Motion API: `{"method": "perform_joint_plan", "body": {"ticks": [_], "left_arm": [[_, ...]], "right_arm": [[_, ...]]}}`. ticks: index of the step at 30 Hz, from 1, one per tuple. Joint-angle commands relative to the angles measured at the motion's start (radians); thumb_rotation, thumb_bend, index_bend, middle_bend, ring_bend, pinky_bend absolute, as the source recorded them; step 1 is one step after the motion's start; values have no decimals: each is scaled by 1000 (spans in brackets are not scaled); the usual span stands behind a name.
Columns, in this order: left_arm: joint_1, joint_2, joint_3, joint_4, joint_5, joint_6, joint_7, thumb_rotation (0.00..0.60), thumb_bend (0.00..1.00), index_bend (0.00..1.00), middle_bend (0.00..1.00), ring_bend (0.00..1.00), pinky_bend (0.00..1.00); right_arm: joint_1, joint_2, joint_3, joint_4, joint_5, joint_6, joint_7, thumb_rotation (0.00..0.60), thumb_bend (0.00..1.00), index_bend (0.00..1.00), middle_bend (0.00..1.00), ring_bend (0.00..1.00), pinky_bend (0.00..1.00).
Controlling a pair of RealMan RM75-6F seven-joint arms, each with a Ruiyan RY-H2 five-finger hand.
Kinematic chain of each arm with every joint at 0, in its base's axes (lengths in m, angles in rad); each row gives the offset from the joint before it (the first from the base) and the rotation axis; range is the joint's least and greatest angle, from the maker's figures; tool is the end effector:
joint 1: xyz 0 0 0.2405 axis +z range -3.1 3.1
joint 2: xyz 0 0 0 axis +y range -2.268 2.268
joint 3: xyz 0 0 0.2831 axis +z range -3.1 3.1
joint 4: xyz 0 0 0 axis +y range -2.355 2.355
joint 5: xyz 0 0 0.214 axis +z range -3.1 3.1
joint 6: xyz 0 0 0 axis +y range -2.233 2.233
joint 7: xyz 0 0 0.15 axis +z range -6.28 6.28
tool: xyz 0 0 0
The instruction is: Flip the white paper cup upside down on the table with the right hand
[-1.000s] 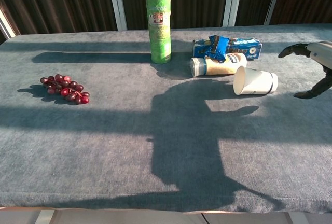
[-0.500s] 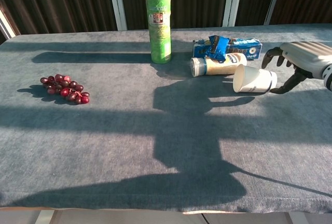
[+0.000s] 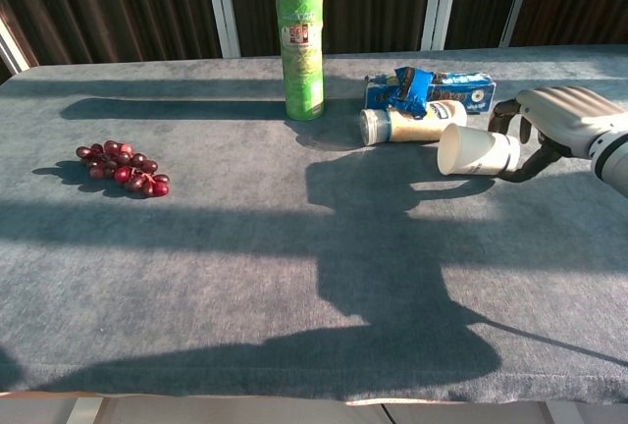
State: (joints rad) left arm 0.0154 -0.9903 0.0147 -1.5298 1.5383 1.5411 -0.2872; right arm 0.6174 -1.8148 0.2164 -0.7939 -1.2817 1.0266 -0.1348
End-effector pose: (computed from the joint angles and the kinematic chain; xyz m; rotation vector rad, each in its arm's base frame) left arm -0.3713 0.1409 0.2192 -1.3230 -1.0094 -0.9024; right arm -0.2843 -0.3972 -0.0308 1.5911 -0.8065 0.7870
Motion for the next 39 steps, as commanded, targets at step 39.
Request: {"method": "perform_joint_plan", "body": {"ticks": [39], "left_arm": [[5,6,3,-33,20,15,14,600,427,171,99,17,210]], "right_arm": [[74,412,-245,-600,-485,-14,-1324,600,548,671,538,498,579]]}}
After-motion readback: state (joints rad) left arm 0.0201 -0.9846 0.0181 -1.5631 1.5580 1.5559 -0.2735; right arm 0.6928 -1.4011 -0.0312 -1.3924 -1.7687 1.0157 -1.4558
